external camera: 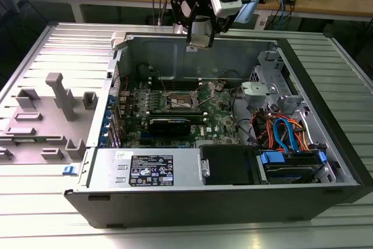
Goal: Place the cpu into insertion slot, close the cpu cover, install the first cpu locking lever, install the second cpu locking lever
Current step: 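Place the cpu into insertion slot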
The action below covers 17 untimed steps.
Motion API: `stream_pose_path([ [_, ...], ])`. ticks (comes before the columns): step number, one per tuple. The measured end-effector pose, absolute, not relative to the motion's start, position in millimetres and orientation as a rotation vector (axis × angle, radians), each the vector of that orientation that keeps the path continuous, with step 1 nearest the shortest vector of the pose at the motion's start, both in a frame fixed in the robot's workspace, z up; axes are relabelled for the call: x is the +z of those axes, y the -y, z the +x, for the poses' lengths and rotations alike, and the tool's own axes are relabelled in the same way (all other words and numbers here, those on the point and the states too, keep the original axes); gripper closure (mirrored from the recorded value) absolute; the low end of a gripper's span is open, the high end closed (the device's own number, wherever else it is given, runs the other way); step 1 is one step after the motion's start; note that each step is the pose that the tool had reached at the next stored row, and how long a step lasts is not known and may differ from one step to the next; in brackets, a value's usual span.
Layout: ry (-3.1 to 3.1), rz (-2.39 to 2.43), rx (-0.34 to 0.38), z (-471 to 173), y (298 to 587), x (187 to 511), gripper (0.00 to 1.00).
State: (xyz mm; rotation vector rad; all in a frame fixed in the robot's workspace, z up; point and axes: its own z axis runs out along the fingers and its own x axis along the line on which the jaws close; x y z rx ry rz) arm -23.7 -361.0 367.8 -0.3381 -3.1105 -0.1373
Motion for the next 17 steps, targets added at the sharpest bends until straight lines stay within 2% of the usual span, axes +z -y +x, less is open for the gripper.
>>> stream_pose_path([
  [17, 3.103, -0.42, -0.138, -23.7, 361.3, 367.0, 0.46],
])
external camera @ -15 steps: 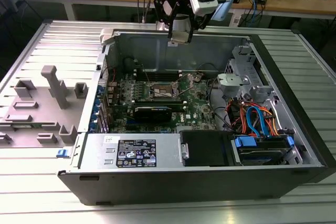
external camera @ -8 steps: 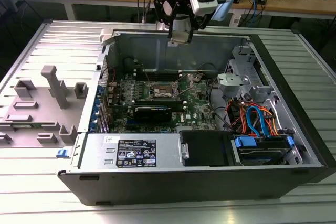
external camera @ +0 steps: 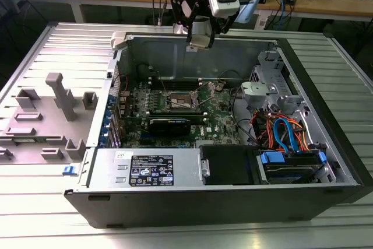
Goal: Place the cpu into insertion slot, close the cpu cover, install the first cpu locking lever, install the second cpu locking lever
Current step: 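Place the cpu into insertion slot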
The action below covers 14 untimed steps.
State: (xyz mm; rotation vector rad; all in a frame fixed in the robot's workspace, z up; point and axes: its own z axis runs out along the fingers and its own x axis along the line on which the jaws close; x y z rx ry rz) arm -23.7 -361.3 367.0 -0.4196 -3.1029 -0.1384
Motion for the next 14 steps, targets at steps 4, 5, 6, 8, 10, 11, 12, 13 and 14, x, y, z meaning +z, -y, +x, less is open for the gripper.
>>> stream_pose_path([
  [4, 3.103, -0.422, -0.138, -23.7, 361.5, 367.1, 0.46],
  [5, 3.103, -0.422, -0.138, -23.7, 361.5, 367.1, 0.46],
  [6, 3.103, -0.422, -0.138, -23.7, 361.5, 367.1, 0.46],
  [8, 3.103, -0.422, -0.138, -23.7, 361.5, 367.1, 0.46],
  [10, 3.103, -0.422, -0.138, -23.8, 362.0, 367.0, 0.46],
  [11, 3.103, -0.422, -0.138, -24.0, 362.4, 367.0, 0.46],
  [12, 3.103, -0.422, -0.138, -24.3, 362.7, 366.8, 0.46],
  [13, 3.103, -0.422, -0.138, -24.5, 362.7, 366.6, 0.46],
  [14, 3.103, -0.422, -0.138, -24.9, 362.8, 366.2, 0.46],
])
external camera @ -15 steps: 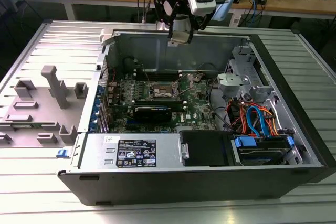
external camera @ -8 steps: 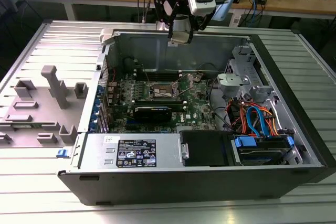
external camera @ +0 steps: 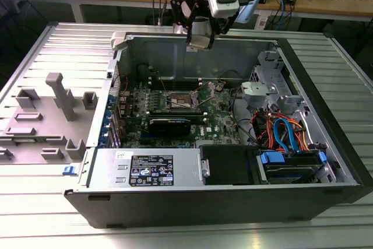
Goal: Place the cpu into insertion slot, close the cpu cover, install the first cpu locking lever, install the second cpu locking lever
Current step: 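Place the cpu into insertion slot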
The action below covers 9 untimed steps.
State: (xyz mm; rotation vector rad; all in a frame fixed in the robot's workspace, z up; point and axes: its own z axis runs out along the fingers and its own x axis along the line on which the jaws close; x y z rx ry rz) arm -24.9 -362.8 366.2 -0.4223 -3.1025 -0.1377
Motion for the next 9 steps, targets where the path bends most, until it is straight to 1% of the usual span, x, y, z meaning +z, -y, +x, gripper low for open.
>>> stream_pose_path([
  [9, 3.09, -0.527, -0.136, -25.9, 362.8, 358.9, 0.46],
])
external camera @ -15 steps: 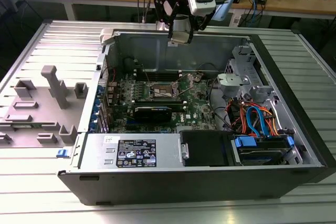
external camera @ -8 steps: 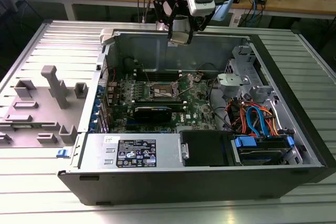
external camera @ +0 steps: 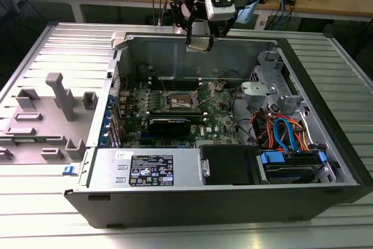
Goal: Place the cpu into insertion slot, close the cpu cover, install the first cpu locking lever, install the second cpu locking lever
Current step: 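Place the cpu into insertion slot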
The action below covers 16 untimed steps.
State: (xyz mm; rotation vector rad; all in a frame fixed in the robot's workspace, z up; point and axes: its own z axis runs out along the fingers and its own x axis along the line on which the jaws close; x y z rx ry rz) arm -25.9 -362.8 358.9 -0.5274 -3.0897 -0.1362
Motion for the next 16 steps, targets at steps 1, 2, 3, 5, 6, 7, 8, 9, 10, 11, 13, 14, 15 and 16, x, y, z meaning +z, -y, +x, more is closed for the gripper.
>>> stream_pose_path([
  [1, 3.085, -0.556, -0.135, -26, 363, 356, 0.46],
  [2, 3.082, -0.577, -0.135, -26, 363, 354, 0.46],
  [3, 3.08, -0.584, -0.135, -26, 363, 353, 0.46],
  [5, 3.079, -0.591, -0.135, -28, 363, 350, 0.46],
  [6, 3.078, -0.596, -0.134, -28, 363, 349, 0.46],
  [7, 3.077, -0.598, -0.134, -28, 363, 348, 0.46],
  [8, 3.077, -0.598, -0.134, -29, 363, 347, 0.46],
  [9, 3.077, -0.598, -0.134, -29, 363, 346, 0.46],
  [10, 3.076, -0.598, -0.134, -29, 364, 345, 0.46],
  [11, 3.076, -0.598, -0.134, -29, 364, 343, 0.46],
  [13, 3.075, -0.598, -0.133, -29, 364, 343, 0.46],
  [14, 3.075, -0.598, -0.134, -29, 364, 343, 0.46],
  [15, 3.075, -0.598, -0.134, -29, 364, 343, 0.46],
  [16, 3.075, -0.598, -0.134, -29, 364, 343, 0.46],
])
